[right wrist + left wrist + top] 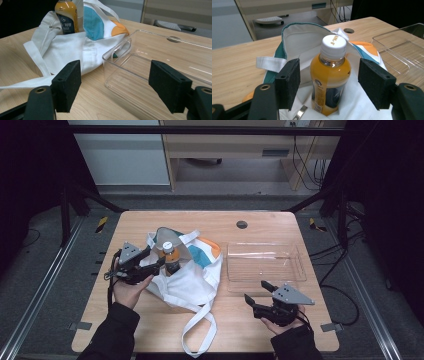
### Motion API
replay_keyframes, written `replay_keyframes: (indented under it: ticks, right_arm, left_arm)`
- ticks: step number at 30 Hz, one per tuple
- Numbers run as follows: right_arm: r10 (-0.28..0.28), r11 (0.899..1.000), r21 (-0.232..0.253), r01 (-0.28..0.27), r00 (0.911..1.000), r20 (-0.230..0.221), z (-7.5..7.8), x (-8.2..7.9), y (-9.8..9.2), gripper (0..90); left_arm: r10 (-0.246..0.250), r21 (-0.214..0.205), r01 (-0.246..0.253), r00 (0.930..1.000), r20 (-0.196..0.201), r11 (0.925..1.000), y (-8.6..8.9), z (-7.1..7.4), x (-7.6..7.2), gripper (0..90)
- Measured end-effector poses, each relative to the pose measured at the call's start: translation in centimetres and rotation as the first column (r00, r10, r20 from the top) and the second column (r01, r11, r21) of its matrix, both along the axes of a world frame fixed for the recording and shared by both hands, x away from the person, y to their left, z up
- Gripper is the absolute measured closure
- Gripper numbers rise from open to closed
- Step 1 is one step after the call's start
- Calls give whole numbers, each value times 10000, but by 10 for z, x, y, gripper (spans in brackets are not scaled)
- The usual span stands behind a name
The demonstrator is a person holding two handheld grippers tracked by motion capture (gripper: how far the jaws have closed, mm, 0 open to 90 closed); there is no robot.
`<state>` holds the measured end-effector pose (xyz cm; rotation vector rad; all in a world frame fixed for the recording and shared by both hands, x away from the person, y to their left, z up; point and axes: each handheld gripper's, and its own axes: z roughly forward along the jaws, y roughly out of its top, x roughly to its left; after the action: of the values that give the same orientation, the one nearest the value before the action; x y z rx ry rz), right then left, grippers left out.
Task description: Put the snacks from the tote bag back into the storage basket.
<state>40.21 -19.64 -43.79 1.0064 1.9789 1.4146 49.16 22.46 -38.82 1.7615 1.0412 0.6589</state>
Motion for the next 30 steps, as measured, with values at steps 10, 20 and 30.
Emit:
replay_keyframes:
  ticks: [10,20,30]
  right_arm:
    - [-178,9997,-148,175,9997,-183,-7,-12,-20,252]
    - [-365,9989,-313,352,9985,-413,-15,-14,-30,253]
    - [-264,9989,-413,241,9981,-555,-18,-13,-28,291]
  left_arm:
    - [-136,248,133,9998,114,9996,-8,-3,6,334]
    - [-146,238,144,9999,84,9996,-16,-5,18,353]
    - [-9,295,5,9999,153,9996,-22,-8,27,403]
